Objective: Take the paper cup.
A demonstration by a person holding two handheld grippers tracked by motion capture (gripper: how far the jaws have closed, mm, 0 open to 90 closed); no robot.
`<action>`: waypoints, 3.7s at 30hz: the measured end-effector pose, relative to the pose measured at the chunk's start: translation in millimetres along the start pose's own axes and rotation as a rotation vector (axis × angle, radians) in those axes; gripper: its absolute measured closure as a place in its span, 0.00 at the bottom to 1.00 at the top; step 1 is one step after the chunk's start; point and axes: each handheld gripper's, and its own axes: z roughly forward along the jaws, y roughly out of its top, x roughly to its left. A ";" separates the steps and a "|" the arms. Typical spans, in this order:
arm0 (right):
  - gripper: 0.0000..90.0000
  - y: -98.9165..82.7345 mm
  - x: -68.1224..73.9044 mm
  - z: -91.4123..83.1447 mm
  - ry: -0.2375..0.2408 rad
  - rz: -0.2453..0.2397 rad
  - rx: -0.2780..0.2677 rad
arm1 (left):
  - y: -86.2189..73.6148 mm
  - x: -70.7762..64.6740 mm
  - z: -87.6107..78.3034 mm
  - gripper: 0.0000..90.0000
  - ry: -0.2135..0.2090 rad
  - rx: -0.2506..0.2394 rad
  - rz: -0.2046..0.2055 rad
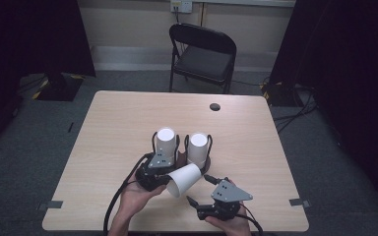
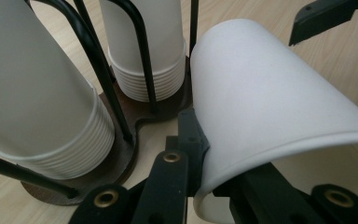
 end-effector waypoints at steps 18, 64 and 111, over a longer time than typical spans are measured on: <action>0.18 -1.3 13.4 6.3 -0.021 -0.181 0.022 | 4.0 8.0 6.0 0.96 -0.044 0.140 -0.051; 0.23 4.9 40.4 42.2 -0.100 -0.482 0.022 | 18.9 -9.2 21.6 0.98 -0.190 0.189 -0.056; 0.27 5.8 28.3 37.3 -0.149 -0.347 0.000 | 4.0 -5.9 13.1 0.69 -0.128 -0.043 -0.136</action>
